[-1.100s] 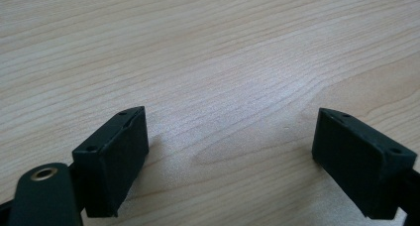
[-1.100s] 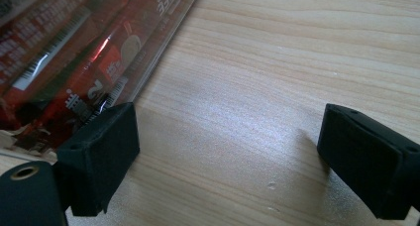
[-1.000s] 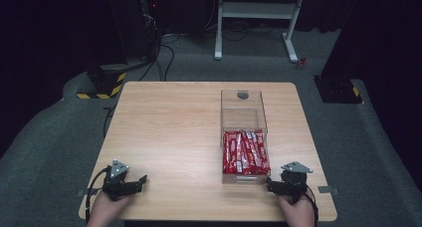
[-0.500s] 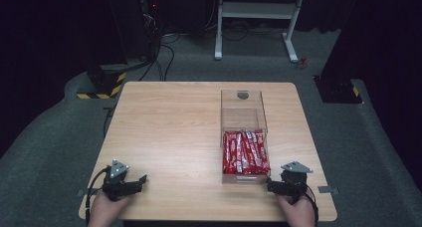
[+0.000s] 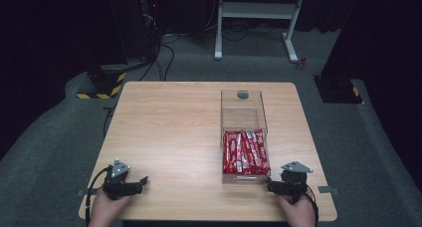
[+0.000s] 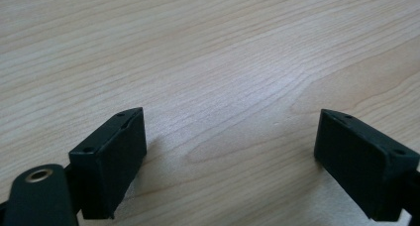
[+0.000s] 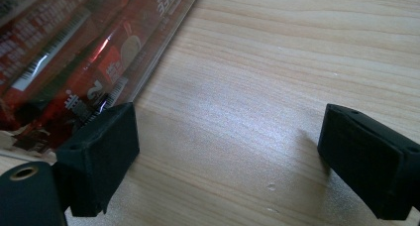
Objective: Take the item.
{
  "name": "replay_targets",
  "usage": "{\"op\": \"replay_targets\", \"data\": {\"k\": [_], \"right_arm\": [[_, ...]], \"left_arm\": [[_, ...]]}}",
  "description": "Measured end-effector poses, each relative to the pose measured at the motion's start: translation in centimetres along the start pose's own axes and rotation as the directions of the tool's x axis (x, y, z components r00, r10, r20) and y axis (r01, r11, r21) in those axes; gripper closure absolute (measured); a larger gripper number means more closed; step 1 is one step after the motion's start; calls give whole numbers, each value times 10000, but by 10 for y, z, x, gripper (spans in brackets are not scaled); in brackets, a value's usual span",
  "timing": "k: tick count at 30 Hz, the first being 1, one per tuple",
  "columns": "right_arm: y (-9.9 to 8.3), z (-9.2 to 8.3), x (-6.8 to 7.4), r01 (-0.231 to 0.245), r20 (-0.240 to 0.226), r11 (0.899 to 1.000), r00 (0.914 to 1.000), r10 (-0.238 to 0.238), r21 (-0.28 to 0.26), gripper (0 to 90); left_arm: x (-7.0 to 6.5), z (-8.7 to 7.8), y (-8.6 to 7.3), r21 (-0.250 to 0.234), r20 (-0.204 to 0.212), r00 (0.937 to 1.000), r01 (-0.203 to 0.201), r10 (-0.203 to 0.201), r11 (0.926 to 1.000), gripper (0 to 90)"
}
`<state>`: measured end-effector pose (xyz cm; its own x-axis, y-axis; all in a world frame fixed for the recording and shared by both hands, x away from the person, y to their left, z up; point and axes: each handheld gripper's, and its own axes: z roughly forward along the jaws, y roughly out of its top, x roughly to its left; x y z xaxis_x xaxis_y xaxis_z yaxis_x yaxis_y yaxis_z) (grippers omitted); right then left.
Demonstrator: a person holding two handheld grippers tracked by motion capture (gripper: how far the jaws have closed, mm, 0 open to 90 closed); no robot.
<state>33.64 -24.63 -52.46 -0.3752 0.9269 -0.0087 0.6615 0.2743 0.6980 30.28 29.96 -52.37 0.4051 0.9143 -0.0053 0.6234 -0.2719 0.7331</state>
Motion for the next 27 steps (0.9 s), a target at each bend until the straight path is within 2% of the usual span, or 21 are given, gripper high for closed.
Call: {"op": "replay_targets", "data": {"k": [4,7,8,12,18,22,27], "right_arm": [[0,0,0,0,0,10000,10000,0,1,86],[0,0,0,-2,1,10000,10000,2,1,86],[0,0,0,-2,1,10000,10000,2,1,86],[0,0,0,-3,0,10000,10000,3,1,86],[0,0,0,2,1,10000,10000,-2,0,86],[0,0,0,1,5,10000,10000,-1,3,86],[0,0,0,13,7,10000,10000,-13,-8,87]], "left_arm": [[-2,-4,4,-276,130,9996,257,-253,9993,75],[-3,-6,6,-385,265,9995,173,-163,9991,70],[-5,-6,6,-455,323,9992,266,-251,9986,70],[-10,-5,8,-462,410,9991,-96,115,9989,42],[-17,-5,11,-552,468,9983,-322,348,9980,22],[-20,-4,12,-637,487,9980,-379,411,9972,3],[-24,-5,14,-777,715,9967,-333,389,9964,0]]}}
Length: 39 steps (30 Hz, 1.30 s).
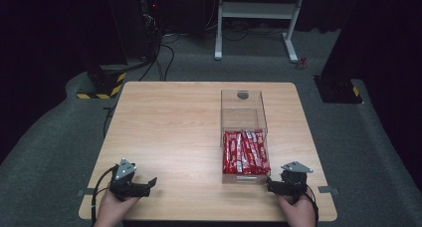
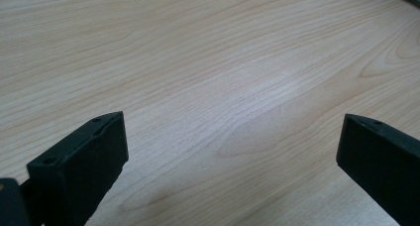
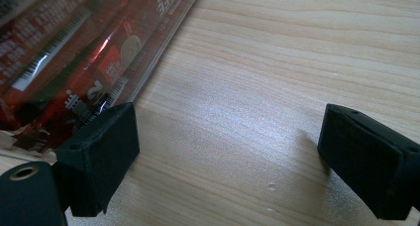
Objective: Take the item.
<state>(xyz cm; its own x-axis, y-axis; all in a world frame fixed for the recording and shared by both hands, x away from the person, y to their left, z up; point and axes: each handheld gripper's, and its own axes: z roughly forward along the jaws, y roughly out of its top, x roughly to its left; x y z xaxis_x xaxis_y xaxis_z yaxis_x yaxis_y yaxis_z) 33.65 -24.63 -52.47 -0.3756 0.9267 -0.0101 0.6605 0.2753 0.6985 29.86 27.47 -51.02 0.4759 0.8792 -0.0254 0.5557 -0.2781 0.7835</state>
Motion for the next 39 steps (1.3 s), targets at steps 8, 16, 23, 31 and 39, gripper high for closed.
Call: {"op": "replay_targets", "data": {"k": [8,16,23,31,39], "right_arm": [[0,0,0,-8,-2,10000,10000,8,9,87],[0,0,0,-29,-4,10000,10000,29,13,87],[0,0,0,-27,-5,10000,10000,27,13,87],[0,0,0,-27,-7,10000,10000,27,13,87],[0,0,0,-11,-10,10000,10000,11,8,88]], "left_arm": [[-12,3,6,-125,396,9991,-144,148,9998,0],[-27,8,13,-343,594,9966,-552,572,9979,0],[-38,12,18,-448,740,9935,-829,860,9956,0],[-48,14,24,-463,1249,9892,-716,769,9964,5],[-57,16,29,-555,1658,9831,-688,771,9961,5]]}}
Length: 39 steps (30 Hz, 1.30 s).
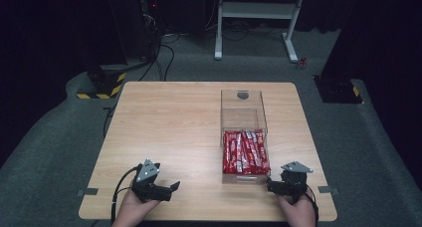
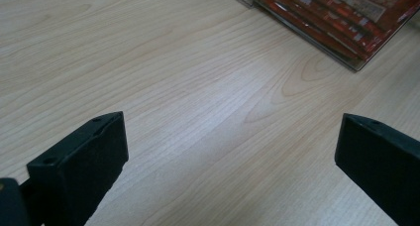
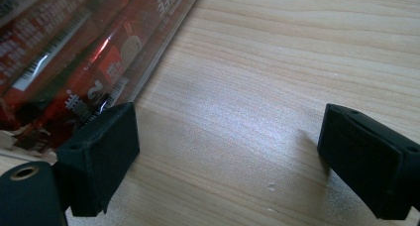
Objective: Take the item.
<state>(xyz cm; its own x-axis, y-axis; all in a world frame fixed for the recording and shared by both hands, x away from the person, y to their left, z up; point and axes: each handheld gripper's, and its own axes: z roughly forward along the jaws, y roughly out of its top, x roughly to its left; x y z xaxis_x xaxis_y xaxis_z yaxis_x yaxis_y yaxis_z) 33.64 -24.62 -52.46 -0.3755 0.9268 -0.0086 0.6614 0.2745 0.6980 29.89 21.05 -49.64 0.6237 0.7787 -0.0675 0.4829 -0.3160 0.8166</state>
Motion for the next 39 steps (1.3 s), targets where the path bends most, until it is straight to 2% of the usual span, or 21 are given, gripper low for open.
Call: {"op": "replay_targets", "data": {"k": [12,18,19,24,31,34,39], "right_arm": [[0,0,0,-3,1,10000,10000,3,-4,88],[0,0,0,-17,-2,10000,10000,17,6,88],[0,0,0,-15,-1,10000,10000,15,5,88],[0,0,0,4,-1,10000,10000,-4,-3,88],[0,0,0,-5,3,10000,10000,5,-5,88],[0,0,0,-4,5,10000,10000,4,-2,88],[0,0,0,-3,7,10000,10000,3,-3,88]], "left_arm": [[-14,5,9,-334,584,9983,17,3,9994,5],[-22,10,14,-363,786,9968,-140,169,9992,5],[-24,11,15,-414,833,9965,-37,71,9991,5],[-30,15,20,-565,1063,9943,-17,77,9984,5],[-45,23,31,-618,1321,9906,-285,365,9977,5],[-50,25,36,-644,1349,9890,-527,611,9965,5],[-57,27,48,-770,1525,9856,-613,725,9951,6]]}}
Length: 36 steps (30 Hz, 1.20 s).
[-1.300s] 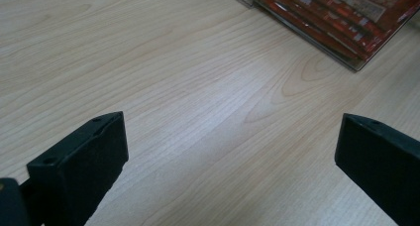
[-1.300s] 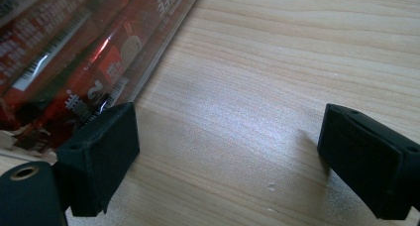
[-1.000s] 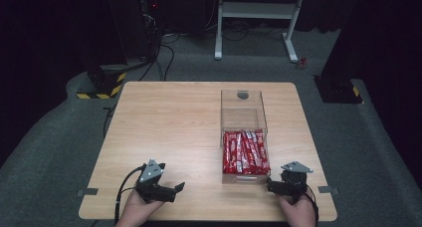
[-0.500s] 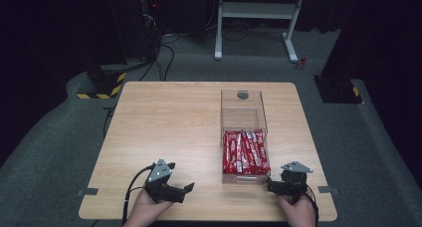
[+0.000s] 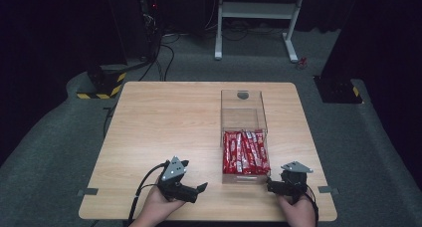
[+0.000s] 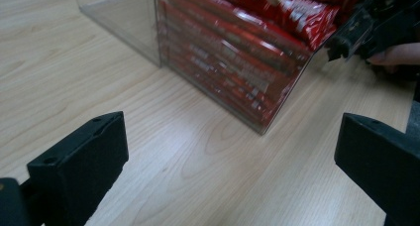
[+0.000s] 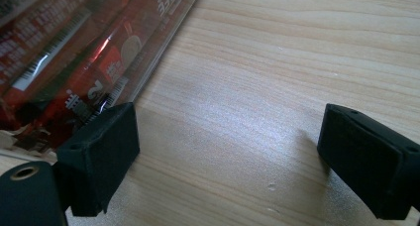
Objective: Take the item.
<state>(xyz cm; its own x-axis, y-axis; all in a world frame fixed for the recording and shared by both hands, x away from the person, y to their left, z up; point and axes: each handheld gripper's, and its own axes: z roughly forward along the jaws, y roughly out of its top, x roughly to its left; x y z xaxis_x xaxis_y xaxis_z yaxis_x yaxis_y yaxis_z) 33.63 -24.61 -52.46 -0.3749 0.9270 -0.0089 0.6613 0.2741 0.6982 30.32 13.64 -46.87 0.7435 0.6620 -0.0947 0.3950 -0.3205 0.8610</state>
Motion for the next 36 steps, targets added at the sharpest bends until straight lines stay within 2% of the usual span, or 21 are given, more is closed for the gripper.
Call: {"op": "replay_targets", "data": {"k": [6,13,27,36], "right_arm": [[0,0,0,2,-3,10000,10000,-2,1,88],[0,0,0,4,-2,10000,10000,-4,0,88],[0,0,0,0,-2,10000,10000,0,-2,88],[0,0,0,0,-2,10000,10000,0,-3,88]], "left_arm": [[-5,7,13,-116,265,9996,-136,139,9998,16],[-9,12,27,-232,382,9988,-295,304,9993,21],[-13,26,42,-356,764,9967,-253,280,9990,44],[-18,36,55,-431,1068,9934,-380,425,9983,80]]}}
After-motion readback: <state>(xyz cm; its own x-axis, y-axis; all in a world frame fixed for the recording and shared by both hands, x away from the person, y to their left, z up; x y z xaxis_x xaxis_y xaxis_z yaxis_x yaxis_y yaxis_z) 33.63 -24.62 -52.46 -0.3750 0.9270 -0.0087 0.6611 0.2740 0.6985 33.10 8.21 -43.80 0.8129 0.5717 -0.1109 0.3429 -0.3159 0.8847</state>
